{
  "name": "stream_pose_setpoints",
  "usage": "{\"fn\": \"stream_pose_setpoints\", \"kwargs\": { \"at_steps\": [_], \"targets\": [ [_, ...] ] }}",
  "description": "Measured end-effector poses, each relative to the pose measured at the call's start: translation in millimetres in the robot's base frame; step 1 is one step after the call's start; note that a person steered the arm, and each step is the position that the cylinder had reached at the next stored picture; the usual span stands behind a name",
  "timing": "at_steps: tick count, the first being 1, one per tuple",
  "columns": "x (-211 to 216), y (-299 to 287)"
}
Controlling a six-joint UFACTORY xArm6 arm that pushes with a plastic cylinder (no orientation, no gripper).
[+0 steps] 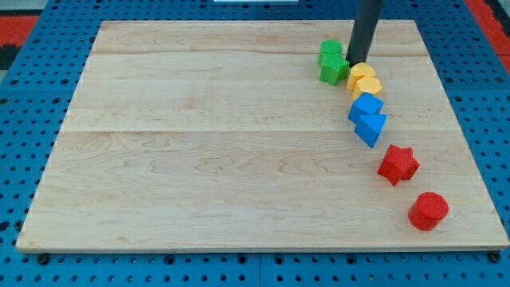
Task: Slightly touch the yellow blocks
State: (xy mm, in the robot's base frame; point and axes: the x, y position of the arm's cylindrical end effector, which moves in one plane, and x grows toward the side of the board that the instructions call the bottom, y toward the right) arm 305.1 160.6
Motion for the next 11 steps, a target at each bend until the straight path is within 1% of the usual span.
{"fn": "stream_pose_setpoints", "kwargs": {
  "at_steps": [1,3,4,5,6,7,8,9,11],
  "targets": [
    [0.0,18.1],
    [0.0,78.3],
    [0.6,97.7],
    [17.3,139.4],
    [55.4,138.7],
    [69.3,112.1],
    [69.3,52.9],
    [67.0,29.3],
    [51.1,43.3]
  ]
}}
